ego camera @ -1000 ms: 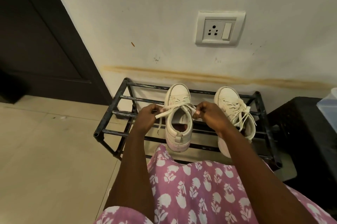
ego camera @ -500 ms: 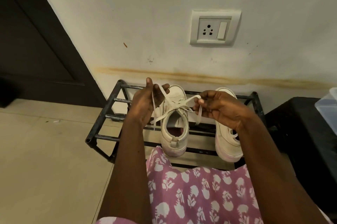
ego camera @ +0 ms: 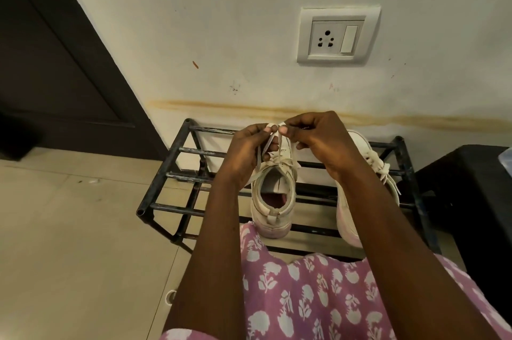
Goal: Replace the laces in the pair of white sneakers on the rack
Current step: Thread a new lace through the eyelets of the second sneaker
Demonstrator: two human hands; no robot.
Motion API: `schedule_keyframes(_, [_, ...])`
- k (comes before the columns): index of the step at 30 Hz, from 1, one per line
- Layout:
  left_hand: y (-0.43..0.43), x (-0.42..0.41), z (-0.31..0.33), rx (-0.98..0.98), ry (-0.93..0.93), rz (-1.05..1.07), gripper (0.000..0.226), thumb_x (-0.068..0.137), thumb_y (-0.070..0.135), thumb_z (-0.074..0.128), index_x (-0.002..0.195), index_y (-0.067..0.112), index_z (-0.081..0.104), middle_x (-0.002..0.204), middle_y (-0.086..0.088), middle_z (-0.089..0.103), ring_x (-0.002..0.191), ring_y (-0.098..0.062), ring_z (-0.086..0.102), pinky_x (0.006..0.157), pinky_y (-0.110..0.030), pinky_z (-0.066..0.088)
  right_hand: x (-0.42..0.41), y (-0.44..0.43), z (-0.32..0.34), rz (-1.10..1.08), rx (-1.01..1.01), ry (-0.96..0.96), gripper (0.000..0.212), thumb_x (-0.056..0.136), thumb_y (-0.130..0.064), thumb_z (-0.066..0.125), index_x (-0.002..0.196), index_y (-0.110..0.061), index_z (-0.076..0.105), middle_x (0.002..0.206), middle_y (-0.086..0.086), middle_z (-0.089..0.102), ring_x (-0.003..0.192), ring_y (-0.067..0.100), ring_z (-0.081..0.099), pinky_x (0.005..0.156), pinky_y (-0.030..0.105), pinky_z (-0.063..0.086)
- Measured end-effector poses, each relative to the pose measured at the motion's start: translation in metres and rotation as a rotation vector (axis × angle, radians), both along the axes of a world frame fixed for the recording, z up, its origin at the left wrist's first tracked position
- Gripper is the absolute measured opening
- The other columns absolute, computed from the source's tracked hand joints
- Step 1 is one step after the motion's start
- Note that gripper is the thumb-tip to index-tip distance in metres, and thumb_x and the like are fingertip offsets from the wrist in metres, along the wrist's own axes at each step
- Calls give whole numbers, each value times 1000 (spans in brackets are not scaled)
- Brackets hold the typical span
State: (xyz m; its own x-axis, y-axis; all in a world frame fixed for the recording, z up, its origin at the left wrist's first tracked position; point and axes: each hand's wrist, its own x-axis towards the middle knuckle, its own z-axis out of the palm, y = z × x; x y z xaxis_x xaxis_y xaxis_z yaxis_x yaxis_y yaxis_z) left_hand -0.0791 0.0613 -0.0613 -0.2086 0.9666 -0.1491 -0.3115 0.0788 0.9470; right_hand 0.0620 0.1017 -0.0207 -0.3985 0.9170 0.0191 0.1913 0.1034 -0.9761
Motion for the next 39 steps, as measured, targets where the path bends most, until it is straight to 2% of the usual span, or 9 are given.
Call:
schedule_keyframes(3, [-1,-3,-1,6,236,-39,18,93,4,50,82,9,64,60,0,57,54,-9,46,51,-20,36,-2,0,3,16,8,-19,7,80,-11,72,80,-17,73,70,-2,71,60,4,61,58,16,51])
schedule_keyframes(7, [0,-1,0,20,321,-88,21,86,-2,52,72,7,64,53,3,51,51,-9,42,54,-24,35,-7,2,4,37,26,-77,17,83,-4,67,100,0,70,74,8,68,65,17,66,69,26,57])
schedule_keyframes(12, [-2,-3,3,57,297,-161,12,70,13,54,68,3,61,63,-9,47,61,-20,39,59,-30,31,-10,3,2,10,81,-126,15,83,-5,68,98,-2,70,69,3,67,62,16,67,70,29,59])
schedule_keyframes(18, [0,0,1,85,402,-139,25,88,7,60,64,14,67,53,6,57,52,-5,45,54,-18,37,-4,7,3,-53,108,-93,12,77,-7,75,89,-6,73,78,9,70,68,20,68,72,31,57])
schedule_keyframes(21, [2,3,0,85,411,-129,29,89,8,59,63,16,65,51,9,56,51,-5,44,53,-17,36,-1,5,2,-44,20,15,11,77,-2,73,88,-6,72,78,12,71,63,16,67,64,25,55])
schedule_keyframes(24, [3,5,-2,71,409,-124,28,90,10,58,66,19,68,51,9,58,50,-3,44,53,-18,35,-2,4,-1,-50,-16,37,13,79,0,70,89,-7,72,81,12,71,68,19,67,67,25,55])
schedule_keyframes(28, [5,4,-4,27,320,-74,28,91,11,57,65,13,67,56,3,57,50,-7,43,54,-19,35,-2,7,-6,-126,77,-158,17,80,-1,69,92,-13,73,85,1,69,76,8,65,72,12,49])
schedule_keyframes(34, [5,4,-4,-14,230,-81,35,92,8,54,58,10,60,54,-3,53,47,-8,43,51,-20,36,4,5,-10,-66,34,-122,15,71,6,74,76,-8,70,70,-1,67,60,-1,63,57,8,47])
schedule_keyframes(39, [4,7,-4,-27,258,-73,34,91,8,55,58,7,62,52,-3,54,43,-8,44,47,-17,39,-2,6,-17,-51,78,-234,21,80,6,64,71,-13,61,70,-4,62,62,3,62,62,13,52])
